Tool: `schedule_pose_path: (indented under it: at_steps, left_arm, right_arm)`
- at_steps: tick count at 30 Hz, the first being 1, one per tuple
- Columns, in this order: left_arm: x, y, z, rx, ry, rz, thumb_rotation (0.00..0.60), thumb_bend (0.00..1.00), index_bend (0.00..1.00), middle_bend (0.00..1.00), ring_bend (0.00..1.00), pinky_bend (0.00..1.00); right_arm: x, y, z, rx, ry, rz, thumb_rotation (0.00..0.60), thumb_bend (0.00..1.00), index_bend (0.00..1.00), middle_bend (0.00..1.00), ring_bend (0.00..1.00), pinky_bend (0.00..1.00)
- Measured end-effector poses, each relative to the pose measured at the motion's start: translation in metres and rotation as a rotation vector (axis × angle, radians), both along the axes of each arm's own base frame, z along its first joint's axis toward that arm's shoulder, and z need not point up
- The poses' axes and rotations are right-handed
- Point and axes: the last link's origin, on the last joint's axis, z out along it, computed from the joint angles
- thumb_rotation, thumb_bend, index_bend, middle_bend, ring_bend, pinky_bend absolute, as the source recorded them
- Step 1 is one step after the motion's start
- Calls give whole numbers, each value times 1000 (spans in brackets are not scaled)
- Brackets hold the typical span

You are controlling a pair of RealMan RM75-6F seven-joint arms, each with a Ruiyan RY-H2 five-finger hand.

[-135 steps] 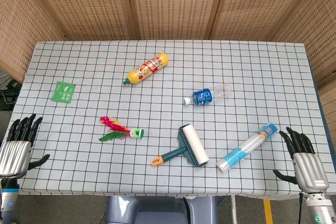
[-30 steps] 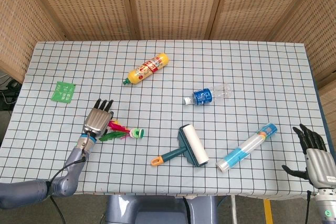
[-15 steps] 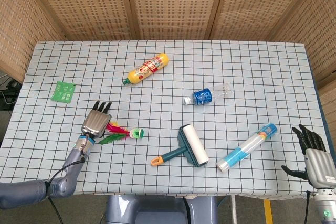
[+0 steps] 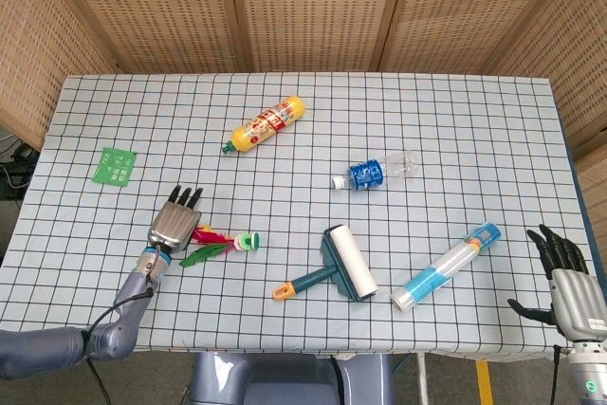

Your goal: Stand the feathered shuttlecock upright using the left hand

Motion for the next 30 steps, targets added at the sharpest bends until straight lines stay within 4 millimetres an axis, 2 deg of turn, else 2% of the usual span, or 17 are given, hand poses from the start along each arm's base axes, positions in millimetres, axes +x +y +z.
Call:
schedule_pose_path:
  at_steps: [5,18,21,30]
  left_arm:
    - [0,0,3,-6,10,2,600,433,531,0,0,0]
    - [1,-2,1,-5,36,-5,600,399,745,0,0,0]
    - [2,-1,3,5,31,-8,600,399,767,0,0,0]
    - [11,5,27,48,20,-38,600,401,790,0,0,0]
  right_arm:
    - [0,0,0,-1,-3,-2,600,78,33,0,0,0]
    - [1,0,1,-7,-11,3,600,79,34,0,0,0]
    - [0,0,2,-8,-12,3,600,79,34,0,0,0]
    - [1,0,3,-14,-16,6,600,78,34,0,0,0]
